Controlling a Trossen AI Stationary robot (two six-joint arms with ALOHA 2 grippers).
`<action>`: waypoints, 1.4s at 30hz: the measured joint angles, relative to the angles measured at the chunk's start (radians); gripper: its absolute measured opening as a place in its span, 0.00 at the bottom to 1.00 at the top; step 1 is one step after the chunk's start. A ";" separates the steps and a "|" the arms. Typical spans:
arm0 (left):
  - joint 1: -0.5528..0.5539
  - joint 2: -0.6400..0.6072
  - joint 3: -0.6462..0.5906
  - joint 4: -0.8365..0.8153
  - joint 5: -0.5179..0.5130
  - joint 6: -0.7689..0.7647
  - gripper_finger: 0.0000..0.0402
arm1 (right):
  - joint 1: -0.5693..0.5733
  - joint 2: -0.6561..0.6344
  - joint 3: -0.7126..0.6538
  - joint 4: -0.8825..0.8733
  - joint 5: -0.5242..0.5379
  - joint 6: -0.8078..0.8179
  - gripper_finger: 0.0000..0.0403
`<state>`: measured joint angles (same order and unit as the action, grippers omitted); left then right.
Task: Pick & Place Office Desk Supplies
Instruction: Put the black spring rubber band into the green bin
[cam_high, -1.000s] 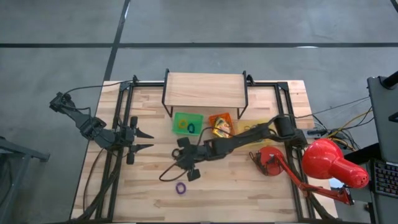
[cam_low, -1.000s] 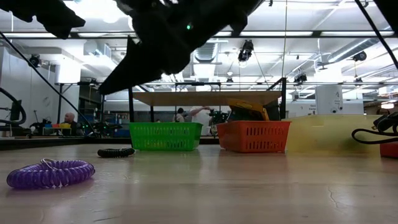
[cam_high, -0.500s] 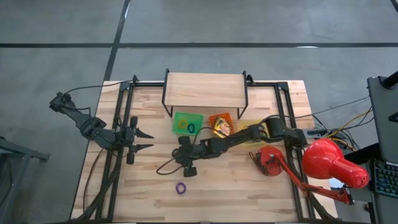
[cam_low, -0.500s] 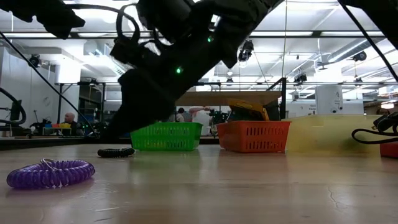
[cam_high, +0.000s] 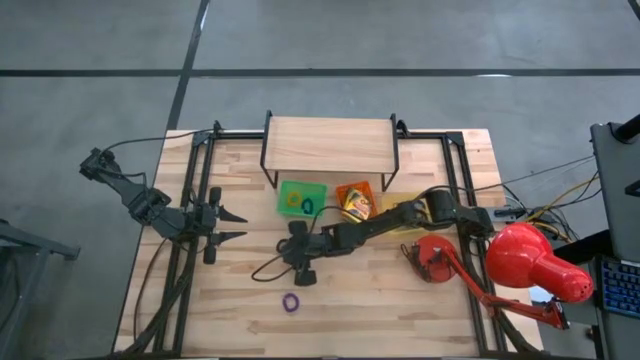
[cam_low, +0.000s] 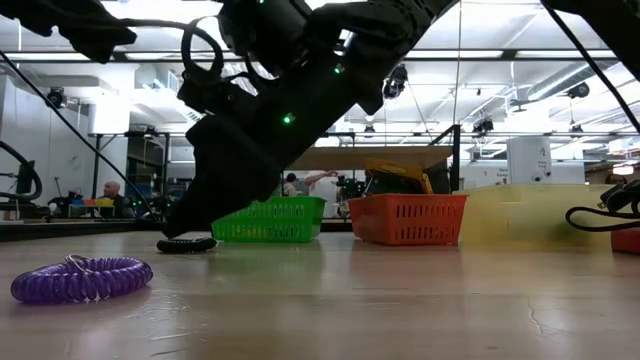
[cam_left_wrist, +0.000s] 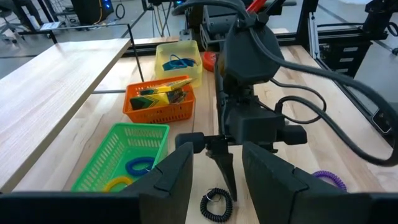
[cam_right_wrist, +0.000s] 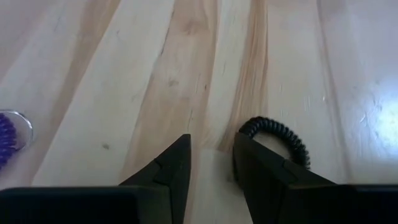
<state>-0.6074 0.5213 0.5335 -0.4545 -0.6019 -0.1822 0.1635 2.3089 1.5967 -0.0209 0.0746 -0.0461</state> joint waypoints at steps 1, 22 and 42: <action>0.000 0.000 0.000 0.000 0.000 0.000 0.35 | 0.000 0.001 0.000 -0.004 0.000 0.006 0.29; 0.000 0.000 0.000 -0.001 0.000 0.000 0.35 | -0.011 0.002 -0.004 -0.070 0.004 0.026 0.24; 0.000 0.000 0.000 -0.001 0.000 0.000 0.35 | -0.016 0.002 -0.006 -0.075 0.003 0.026 0.18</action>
<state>-0.6071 0.5209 0.5335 -0.4553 -0.6022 -0.1822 0.1474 2.3112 1.5909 -0.0955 0.0773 -0.0196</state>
